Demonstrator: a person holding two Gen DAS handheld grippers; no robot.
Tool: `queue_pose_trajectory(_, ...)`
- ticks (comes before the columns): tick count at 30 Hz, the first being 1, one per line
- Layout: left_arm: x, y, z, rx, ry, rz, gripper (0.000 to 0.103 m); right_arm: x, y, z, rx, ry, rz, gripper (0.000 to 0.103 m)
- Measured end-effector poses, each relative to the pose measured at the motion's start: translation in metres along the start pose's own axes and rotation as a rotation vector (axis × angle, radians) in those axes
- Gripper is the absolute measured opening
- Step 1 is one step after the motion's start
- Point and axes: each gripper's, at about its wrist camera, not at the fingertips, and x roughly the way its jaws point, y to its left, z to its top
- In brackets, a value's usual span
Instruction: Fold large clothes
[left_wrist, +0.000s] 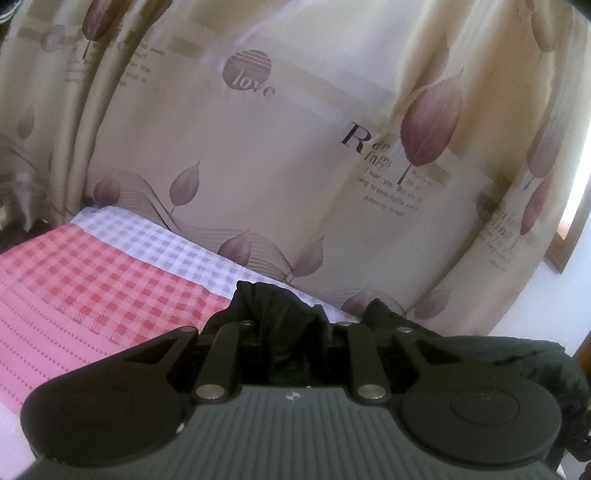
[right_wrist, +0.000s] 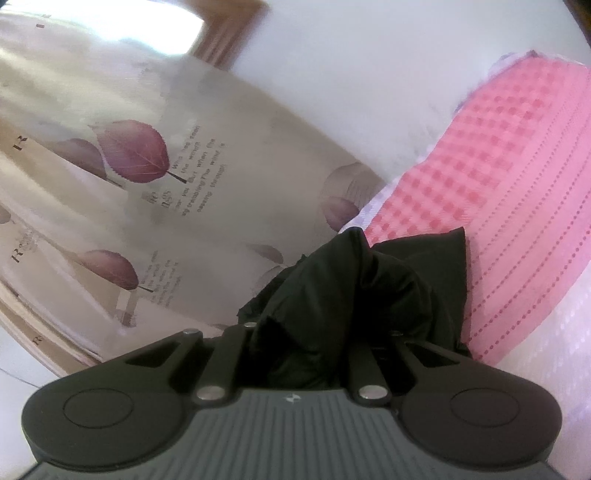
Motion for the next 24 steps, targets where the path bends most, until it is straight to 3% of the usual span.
queue_pose_trajectory(24, 0.047, 0.009, -0.01, 0.028, 0.069, 0.055, 0.026, 0.036, -0.023, 0.004, 0.001, 0.034, -0.061, 0.015)
